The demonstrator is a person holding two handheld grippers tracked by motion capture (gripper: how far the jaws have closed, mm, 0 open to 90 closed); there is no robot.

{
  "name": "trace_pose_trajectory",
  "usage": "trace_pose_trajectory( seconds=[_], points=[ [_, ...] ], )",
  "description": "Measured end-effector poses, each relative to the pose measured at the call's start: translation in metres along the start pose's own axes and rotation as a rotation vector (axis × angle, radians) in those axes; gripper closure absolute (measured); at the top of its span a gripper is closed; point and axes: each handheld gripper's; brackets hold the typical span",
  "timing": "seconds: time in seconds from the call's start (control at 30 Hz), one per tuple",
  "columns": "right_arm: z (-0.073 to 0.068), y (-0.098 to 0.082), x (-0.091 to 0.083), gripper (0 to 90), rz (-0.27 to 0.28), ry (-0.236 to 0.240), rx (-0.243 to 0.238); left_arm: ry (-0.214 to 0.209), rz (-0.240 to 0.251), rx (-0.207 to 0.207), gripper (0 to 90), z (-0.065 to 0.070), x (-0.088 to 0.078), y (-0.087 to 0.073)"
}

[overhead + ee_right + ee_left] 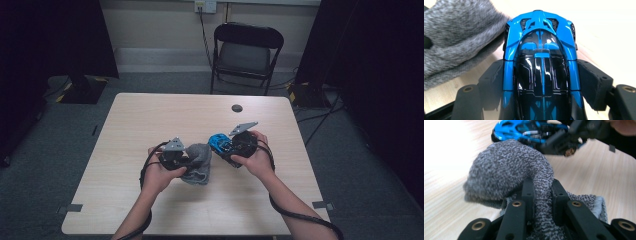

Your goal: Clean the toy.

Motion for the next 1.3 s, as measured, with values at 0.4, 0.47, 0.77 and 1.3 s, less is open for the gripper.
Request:
trace_pose_trajectory(
  seconds=[0.4, 0.47, 0.77, 1.3],
  points=[
    [-0.010, -0.001, -0.009, 28.2, 0.034, 0.038, -0.024, 0.176, 0.048, -0.044, 76.6, -0.026, -0.022, 0.009],
    [-0.015, 0.000, -0.010, 28.2, 0.041, 0.050, -0.031, 0.189, 0.055, -0.039, 76.5, -0.028, -0.023, 0.014],
    [-0.029, 0.001, -0.011, 28.2, 0.046, 0.081, -0.066, 0.194, 0.057, -0.043, 76.4, -0.033, -0.017, 0.023],
    [-0.039, 0.000, -0.008, 28.2, 0.043, 0.112, -0.086, 0.174, 0.041, -0.035, 76.2, -0.032, -0.006, 0.025]
  ],
)
Point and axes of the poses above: each handheld gripper's, and its own axes: x roughly forward along the jaws, y roughly out of its top, z roughly to its right, and after that the axes turned 7 degrees about -y, right-handed
